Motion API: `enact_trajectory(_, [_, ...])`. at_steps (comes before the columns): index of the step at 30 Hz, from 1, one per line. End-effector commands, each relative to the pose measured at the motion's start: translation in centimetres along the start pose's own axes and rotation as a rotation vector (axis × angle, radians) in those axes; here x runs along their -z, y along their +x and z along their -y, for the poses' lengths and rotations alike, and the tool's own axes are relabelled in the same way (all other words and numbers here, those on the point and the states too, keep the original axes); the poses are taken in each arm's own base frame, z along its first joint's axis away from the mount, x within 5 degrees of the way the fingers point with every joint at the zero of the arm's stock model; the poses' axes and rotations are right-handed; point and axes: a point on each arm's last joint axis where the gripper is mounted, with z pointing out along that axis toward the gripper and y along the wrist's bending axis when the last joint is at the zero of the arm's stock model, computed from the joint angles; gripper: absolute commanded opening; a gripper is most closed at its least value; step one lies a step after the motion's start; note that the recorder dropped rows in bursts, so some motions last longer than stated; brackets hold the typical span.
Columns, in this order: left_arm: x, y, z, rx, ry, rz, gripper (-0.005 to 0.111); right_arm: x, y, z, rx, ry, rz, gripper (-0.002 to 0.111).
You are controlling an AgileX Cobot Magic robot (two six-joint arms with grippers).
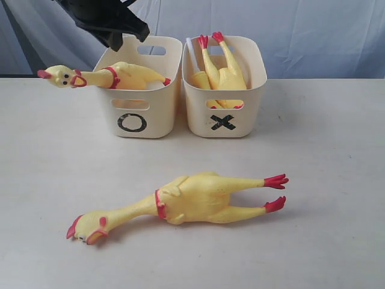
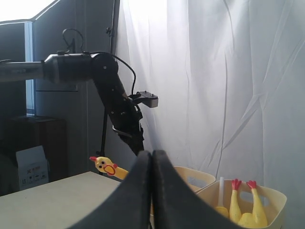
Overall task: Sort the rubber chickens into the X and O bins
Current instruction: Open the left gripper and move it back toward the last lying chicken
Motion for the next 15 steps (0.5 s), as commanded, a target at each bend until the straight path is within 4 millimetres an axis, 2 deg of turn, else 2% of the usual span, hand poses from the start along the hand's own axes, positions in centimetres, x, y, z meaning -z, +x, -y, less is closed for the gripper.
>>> enact_trajectory(1, [2.2,-0.2,1.5,-0.039,0.013,0.044,0.007,0.1,0.1,0.0,0.01,0.005,0.0,-0.001])
enact_trajectory(7, [4.0,-0.1,3.4,-0.087,0.025,0.078,0.007,0.1,0.1,0.0,0.01,0.005,0.0,-0.001])
enact_trajectory(15, [5.7,2.2,5.5,-0.162,0.022,0.056,0.007,0.1,0.1,0.0,0.01,0.005,0.0,-0.001])
